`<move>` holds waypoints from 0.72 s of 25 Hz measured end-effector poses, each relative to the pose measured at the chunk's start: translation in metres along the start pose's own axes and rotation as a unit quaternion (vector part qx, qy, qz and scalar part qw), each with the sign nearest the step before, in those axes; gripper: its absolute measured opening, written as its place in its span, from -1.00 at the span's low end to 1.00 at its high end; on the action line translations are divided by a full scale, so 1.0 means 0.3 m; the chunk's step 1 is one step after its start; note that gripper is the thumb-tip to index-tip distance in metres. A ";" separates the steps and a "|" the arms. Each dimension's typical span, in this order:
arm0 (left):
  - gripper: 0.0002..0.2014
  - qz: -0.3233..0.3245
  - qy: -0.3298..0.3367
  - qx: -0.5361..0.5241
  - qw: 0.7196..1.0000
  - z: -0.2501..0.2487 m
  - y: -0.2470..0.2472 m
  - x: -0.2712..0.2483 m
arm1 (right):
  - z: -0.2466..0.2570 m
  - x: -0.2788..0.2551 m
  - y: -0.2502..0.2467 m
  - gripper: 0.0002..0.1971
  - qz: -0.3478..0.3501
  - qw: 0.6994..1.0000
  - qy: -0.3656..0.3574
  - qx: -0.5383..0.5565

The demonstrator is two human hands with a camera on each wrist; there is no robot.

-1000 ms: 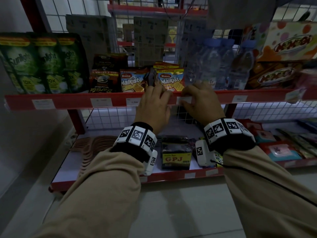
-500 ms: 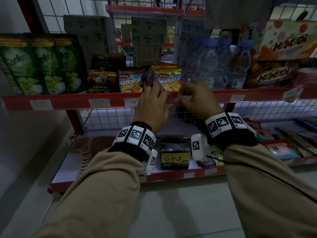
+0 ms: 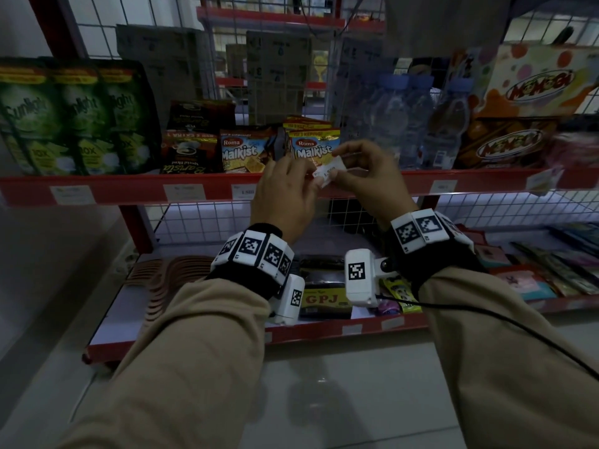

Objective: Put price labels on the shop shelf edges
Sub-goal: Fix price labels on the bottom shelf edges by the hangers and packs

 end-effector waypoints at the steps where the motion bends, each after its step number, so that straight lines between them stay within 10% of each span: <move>1: -0.78 0.002 -0.006 0.007 1.000 0.001 0.004 0.002 | 0.000 0.000 0.003 -0.75 0.010 1.000 -0.009 -0.018; 18: -0.84 0.008 -0.001 0.098 0.995 -0.005 0.011 0.002 | -0.040 0.018 -0.029 -0.87 0.020 0.944 -0.044 -0.328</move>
Point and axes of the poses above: each hand's wrist, its own x-axis towards the middle knuckle, its own y-axis out of the palm, z = x × y, the point moved 2 cm from there along x, towards the middle knuckle, and after that the axes turned 12 degrees about z, right-handed, at the moved point
